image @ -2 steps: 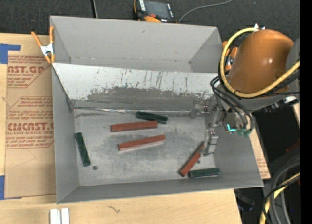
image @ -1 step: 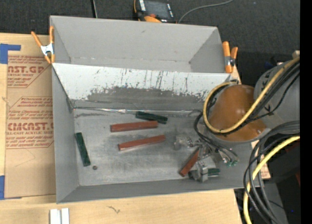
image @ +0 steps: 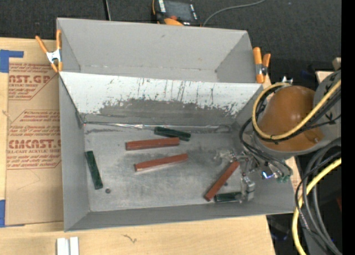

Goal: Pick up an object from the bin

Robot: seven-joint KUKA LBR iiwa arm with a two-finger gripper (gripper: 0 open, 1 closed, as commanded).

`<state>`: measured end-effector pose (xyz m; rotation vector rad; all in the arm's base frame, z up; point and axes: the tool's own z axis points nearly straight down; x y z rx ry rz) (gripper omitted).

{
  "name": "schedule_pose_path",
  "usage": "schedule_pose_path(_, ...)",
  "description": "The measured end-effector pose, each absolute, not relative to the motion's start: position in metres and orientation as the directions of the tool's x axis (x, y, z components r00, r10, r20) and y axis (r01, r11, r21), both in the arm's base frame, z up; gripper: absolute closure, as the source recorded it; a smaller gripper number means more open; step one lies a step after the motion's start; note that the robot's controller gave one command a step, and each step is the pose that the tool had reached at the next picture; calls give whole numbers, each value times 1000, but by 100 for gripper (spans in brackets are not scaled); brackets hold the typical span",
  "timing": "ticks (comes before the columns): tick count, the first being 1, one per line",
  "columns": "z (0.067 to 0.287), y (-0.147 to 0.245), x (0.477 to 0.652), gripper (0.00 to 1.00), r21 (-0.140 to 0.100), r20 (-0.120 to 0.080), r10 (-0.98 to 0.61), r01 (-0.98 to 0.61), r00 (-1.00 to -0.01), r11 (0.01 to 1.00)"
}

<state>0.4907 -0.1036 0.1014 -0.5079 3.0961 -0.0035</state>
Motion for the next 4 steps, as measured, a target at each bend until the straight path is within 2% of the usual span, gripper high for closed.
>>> schedule_pose_path(1,100,-95,482,0,0,-2,-461,-461,-887,887)
schedule_pose_path(2,71,-91,485,0,-6,-10,-571,-571,-821,821)
schedule_pose_path(3,72,-90,488,0,-4,-8,-570,-570,-822,822)
schedule_pose_path(4,72,-89,487,100,-1,-5,-570,-570,-822,822)
